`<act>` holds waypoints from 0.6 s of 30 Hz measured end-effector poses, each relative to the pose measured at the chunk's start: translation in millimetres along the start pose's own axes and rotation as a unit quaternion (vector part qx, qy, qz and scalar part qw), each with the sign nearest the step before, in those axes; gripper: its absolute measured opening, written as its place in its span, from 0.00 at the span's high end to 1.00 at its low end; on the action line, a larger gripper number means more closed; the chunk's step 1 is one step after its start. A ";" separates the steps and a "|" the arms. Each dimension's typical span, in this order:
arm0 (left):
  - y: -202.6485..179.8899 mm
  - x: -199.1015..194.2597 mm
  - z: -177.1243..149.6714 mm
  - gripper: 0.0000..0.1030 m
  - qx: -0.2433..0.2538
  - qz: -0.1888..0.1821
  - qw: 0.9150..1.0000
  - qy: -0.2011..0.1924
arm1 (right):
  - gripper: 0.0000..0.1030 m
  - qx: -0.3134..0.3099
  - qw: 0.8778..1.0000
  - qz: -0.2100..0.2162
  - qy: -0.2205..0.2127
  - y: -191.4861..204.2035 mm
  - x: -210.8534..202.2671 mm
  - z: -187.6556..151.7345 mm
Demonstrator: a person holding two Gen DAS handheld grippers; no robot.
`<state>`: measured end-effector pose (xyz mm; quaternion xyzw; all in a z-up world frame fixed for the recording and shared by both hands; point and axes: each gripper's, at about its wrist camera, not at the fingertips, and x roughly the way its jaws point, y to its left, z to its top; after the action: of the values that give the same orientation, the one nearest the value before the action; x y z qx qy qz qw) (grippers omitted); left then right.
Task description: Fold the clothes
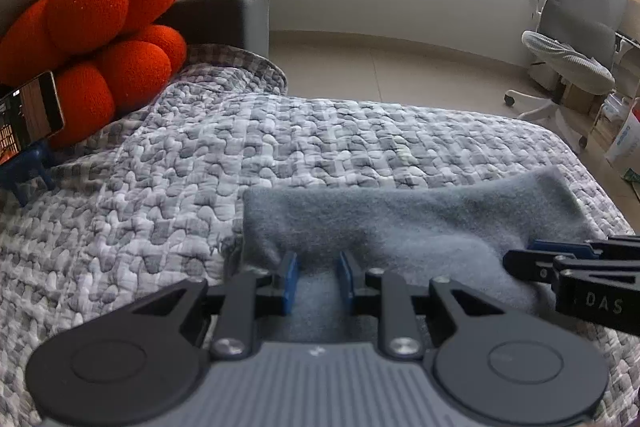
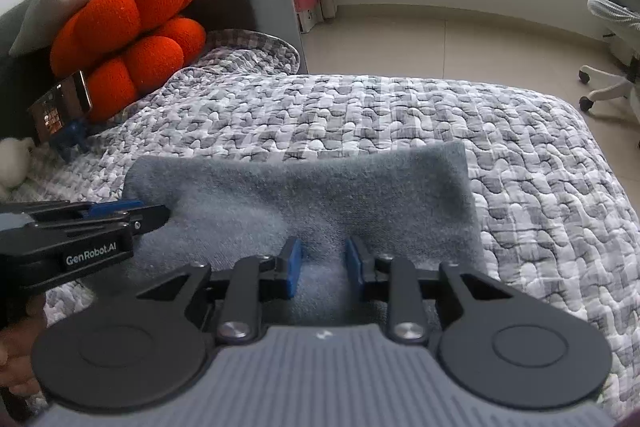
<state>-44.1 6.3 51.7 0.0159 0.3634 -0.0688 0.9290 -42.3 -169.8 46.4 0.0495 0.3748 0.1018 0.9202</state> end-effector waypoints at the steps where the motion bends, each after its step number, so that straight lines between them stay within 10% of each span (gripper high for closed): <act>1: 0.4 0.5 -0.3 0.77 0.000 0.000 1.000 0.001 | 0.71 -0.003 1.000 -0.001 -0.001 1.3 1.2 0.0; 18: 0.1 1.9 -1.6 0.77 0.004 0.006 1.000 0.004 | 0.69 -0.035 0.999 0.031 -0.026 18.5 -15.6 -2.2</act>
<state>-43.8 6.3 49.2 0.0223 0.3666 -0.0649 0.9279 -57.6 -155.3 58.5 0.0320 0.3450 0.1420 0.9272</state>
